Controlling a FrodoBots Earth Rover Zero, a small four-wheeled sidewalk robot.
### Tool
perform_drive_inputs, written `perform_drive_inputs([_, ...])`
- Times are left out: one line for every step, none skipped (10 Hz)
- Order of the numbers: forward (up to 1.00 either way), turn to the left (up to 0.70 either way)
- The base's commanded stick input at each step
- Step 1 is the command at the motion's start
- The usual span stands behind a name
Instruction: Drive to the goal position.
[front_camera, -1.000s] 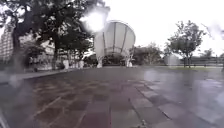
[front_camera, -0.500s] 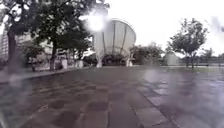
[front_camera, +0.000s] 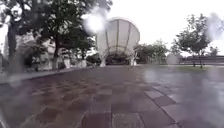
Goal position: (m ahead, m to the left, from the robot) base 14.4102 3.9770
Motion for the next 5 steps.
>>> perform_drive_inputs([0.87, 0.00])
perform_drive_inputs([0.87, 0.00])
perform_drive_inputs([0.87, 0.21])
perform_drive_inputs([0.87, 0.33])
perform_drive_inputs([0.87, 0.10])
